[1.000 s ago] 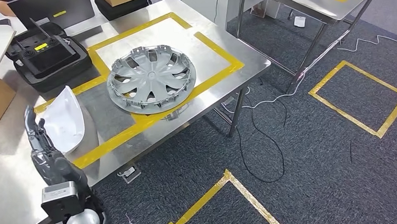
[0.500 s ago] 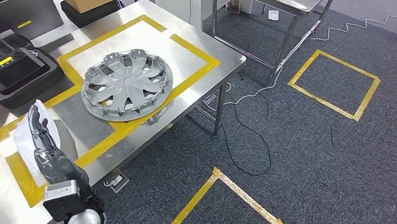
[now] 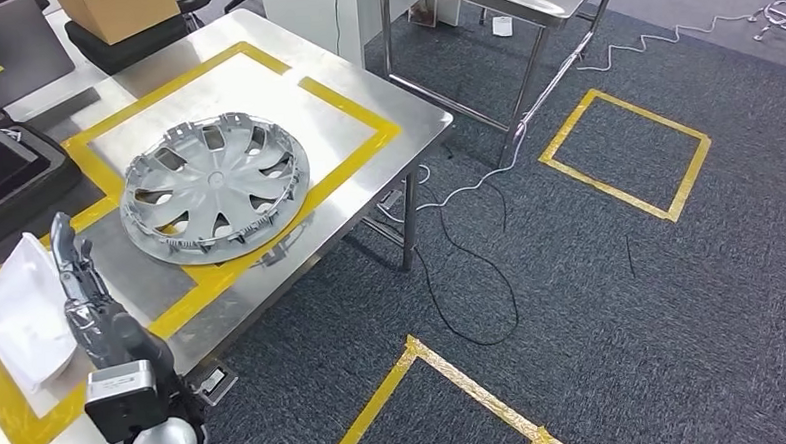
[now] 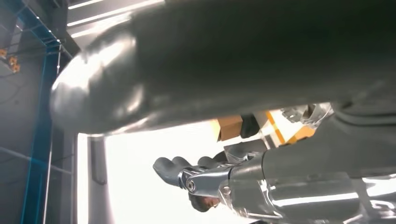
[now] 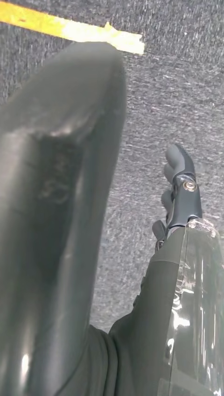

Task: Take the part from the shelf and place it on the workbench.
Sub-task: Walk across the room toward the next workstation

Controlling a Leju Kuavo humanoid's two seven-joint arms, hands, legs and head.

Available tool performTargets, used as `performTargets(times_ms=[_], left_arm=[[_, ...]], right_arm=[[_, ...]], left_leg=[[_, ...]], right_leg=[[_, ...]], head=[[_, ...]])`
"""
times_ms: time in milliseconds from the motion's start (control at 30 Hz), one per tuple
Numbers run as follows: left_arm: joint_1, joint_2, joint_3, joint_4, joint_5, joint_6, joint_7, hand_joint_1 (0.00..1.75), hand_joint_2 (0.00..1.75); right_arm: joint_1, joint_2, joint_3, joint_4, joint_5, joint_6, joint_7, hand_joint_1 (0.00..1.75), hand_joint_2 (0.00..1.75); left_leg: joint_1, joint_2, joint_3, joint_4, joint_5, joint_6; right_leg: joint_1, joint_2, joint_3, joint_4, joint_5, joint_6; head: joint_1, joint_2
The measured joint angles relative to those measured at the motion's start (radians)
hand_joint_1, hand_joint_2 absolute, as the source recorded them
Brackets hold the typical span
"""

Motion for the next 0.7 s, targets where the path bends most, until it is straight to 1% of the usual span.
performTargets(times_ms=[33,67,100,133,167,200,233,267,300,333,367,400,433,467,500,533,567,600,633,667,700], left_arm=[[0.000,0.000,0.000,0.000,-0.001,0.000,0.001,0.00,0.00],[0.000,0.000,0.000,0.000,-0.005,0.000,0.002,0.00,0.00],[0.001,0.000,0.000,0.000,-0.011,0.000,0.002,0.00,0.00],[0.001,0.000,0.000,0.000,-0.019,0.000,0.004,0.00,0.00],[0.002,0.000,-0.001,0.000,-0.026,0.000,0.006,0.00,0.00],[0.002,0.000,-0.001,0.000,-0.031,0.000,0.009,0.00,0.00],[0.002,0.000,-0.001,0.000,-0.034,0.000,0.012,0.00,0.00],[0.003,0.000,0.000,0.000,-0.038,0.000,0.016,0.00,0.00],[0.002,0.000,0.000,0.000,-0.044,0.000,0.020,0.00,0.00],[0.002,0.000,0.000,0.000,-0.050,0.000,0.023,0.00,0.00],[0.001,0.000,0.000,-0.001,-0.056,0.000,0.026,0.00,0.00],[0.001,0.000,0.000,-0.001,-0.060,0.000,0.028,0.00,0.00],[0.000,0.001,-0.001,-0.001,-0.062,0.000,0.029,0.00,0.00],[0.000,0.001,-0.001,-0.001,-0.065,0.000,0.031,0.00,0.00],[0.000,0.001,-0.001,-0.001,-0.067,0.000,0.033,0.00,0.00],[-0.001,0.002,-0.001,-0.001,-0.069,0.000,0.036,0.00,0.00],[-0.002,0.002,-0.001,-0.001,-0.071,0.000,0.039,0.00,0.00],[-0.004,0.003,-0.001,-0.001,-0.072,0.000,0.042,0.00,0.00],[-0.005,0.003,-0.001,-0.001,-0.071,0.000,0.045,0.00,0.00],[-0.006,0.004,-0.001,-0.001,-0.070,0.000,0.047,0.00,0.00],[-0.007,0.005,-0.001,0.000,-0.068,0.000,0.051,0.00,0.00]], right_arm=[[-0.001,0.000,0.000,0.000,0.000,0.000,0.000,0.00,0.00],[-0.002,0.001,0.000,0.000,-0.002,-0.001,0.000,0.00,0.00],[-0.004,0.001,0.000,0.000,-0.003,-0.002,0.001,0.00,0.00],[-0.005,0.002,0.000,0.000,-0.005,-0.002,0.002,0.00,0.00],[-0.005,0.002,0.000,0.000,-0.007,-0.003,0.004,0.00,0.00],[-0.005,0.004,0.000,0.000,-0.008,-0.002,0.005,0.00,0.00],[-0.004,0.005,0.000,0.000,-0.009,-0.002,0.005,0.00,0.00],[-0.002,0.006,0.000,0.000,-0.010,-0.002,0.005,0.00,0.00],[0.000,0.007,0.000,0.000,-0.010,-0.002,0.005,0.00,0.00],[0.002,0.007,0.000,0.000,-0.011,-0.002,0.005,0.00,0.00],[0.002,0.007,0.000,0.000,-0.011,-0.002,0.005,0.00,0.00],[0.002,0.007,0.000,0.000,-0.011,-0.002,0.005,0.00,0.00],[0.001,0.007,0.000,0.000,-0.011,-0.002,0.005,0.00,0.00],[0.001,0.007,0.000,0.000,-0.011,-0.002,0.005,0.00,0.00],[0.001,0.007,0.000,0.000,-0.011,-0.002,0.005,0.00,0.00],[0.003,0.007,0.000,0.001,-0.013,-0.002,0.005,0.00,0.00],[0.004,0.007,0.000,0.001,-0.014,-0.002,0.005,0.00,0.00],[0.003,0.007,0.000,0.001,-0.015,-0.002,0.005,0.00,0.00],[0.003,0.008,0.000,0.001,-0.017,-0.002,0.005,0.00,0.00],[0.002,0.008,0.000,0.001,-0.017,-0.002,0.005,0.00,0.00],[0.001,0.008,0.000,0.001,-0.018,-0.001,0.005,0.00,0.00]], left_leg=[[0.000,0.007,0.002,-0.002,0.000,0.006],[0.001,0.016,0.005,-0.004,0.000,0.011],[0.002,0.025,0.008,-0.005,-0.002,0.015],[0.000,0.034,0.009,-0.005,-0.004,0.018],[-0.001,0.043,0.011,-0.005,-0.006,0.021],[-0.002,0.051,0.012,-0.005,-0.008,0.021],[-0.004,0.058,0.014,-0.005,-0.011,0.021],[-0.004,0.064,0.017,-0.005,-0.014,0.020],[-0.005,0.068,0.022,-0.005,-0.017,0.019],[-0.005,0.072,0.026,-0.006,-0.020,0.017],[-0.005,0.075,0.029,-0.006,-0.023,0.014],[-0.005,0.078,0.031,-0.007,-0.025,0.010],[-0.004,0.080,0.031,-0.008,-0.025,0.005],[-0.004,0.082,0.032,-0.010,-0.025,-0.001],[-0.003,0.084,0.034,-0.011,-0.027,-0.006],[-0.002,0.080,0.035,-0.006,-0.031,-0.011],[-0.002,0.070,0.029,0.011,-0.044,-0.014],[-0.003,0.058,0.013,0.048,-0.066,-0.016],[-0.003,0.045,-0.014,0.101,-0.093,-0.017],[-0.003,0.039,-0.048,0.161,-0.120,-0.017],[-0.003,0.038,-0.079,0.211,-0.136,-0.018]], right_leg=[[-0.001,-0.005,-0.004,0.010,-0.007,0.005],[-0.002,-0.014,-0.016,0.035,-0.022,0.011],[-0.002,-0.026,-0.039,0.080,-0.046,0.016],[-0.003,-0.037,-0.070,0.139,-0.074,0.021],[-0.005,-0.042,-0.106,0.203,-0.099,0.024],[-0.006,-0.046,-0.134,0.252,-0.112,0.026],[-0.007,-0.048,-0.149,0.270,-0.107,0.025],[-0.006,-0.049,-0.144,0.252,-0.083,0.023],[-0.005,-0.050,-0.119,0.196,-0.044,0.018],[-0.003,-0.055,-0.086,0.127,-0.008,0.013],[0.001,-0.060,-0.055,0.065,0.015,0.006],[0.005,-0.065,-0.035,0.024,0.026,0.001],[0.010,-0.068,-0.027,0.007,0.024,-0.003],[0.013,-0.068,-0.026,0.003,0.022,-0.008],[0.014,-0.066,-0.023,-0.003,0.024,-0.013],[0.013,-0.064,-0.017,-0.012,0.027,-0.019],[0.011,-0.063,-0.010,-0.022,0.031,-0.024],[0.009,-0.062,-0.003,-0.030,0.034,-0.029],[0.008,-0.060,0.001,-0.033,0.034,-0.032],[0.009,-0.057,0.002,-0.034,0.033,-0.035],[0.009,-0.052,0.003,-0.033,0.032,-0.037]], head=[[0.001,0.000],[0.003,0.000],[0.005,0.000],[0.007,0.000],[0.006,0.000],[0.006,0.000],[0.006,0.000],[0.006,0.000],[0.006,0.000],[0.006,0.000],[0.006,0.000],[0.006,0.000],[0.005,0.000],[0.005,0.000],[0.005,0.000],[0.004,0.000],[0.003,0.000],[0.001,0.000],[0.000,0.000],[-0.001,0.000],[-0.002,0.000]])
